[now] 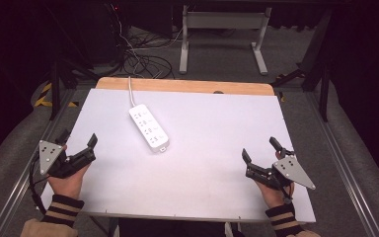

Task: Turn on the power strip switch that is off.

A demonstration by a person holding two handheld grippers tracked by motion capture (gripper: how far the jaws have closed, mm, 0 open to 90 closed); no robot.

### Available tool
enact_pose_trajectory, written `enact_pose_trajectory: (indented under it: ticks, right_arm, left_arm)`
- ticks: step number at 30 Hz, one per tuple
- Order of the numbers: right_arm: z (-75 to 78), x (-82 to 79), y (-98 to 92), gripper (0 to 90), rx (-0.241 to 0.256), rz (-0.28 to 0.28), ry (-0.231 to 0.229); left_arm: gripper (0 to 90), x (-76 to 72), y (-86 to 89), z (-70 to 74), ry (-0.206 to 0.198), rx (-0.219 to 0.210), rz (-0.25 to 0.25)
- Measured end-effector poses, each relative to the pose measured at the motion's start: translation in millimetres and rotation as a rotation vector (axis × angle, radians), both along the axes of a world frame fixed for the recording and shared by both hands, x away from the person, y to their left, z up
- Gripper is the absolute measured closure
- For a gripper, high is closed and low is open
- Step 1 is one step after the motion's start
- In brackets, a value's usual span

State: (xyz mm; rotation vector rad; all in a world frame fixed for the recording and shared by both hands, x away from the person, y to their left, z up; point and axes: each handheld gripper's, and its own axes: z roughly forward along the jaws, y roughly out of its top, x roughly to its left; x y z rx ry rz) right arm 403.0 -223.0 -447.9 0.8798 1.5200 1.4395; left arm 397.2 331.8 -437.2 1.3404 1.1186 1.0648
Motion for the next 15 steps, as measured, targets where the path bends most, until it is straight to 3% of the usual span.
enact_pose_trajectory:
  ticks: [15]
  right_arm:
    - [-0.8, -10.8, 1.5, 7.3, -0.009, 0.008, -0.001]
  left_arm:
    - [9.7, -12.3, -1.5, -1.9, 0.011, 0.008, -0.006]
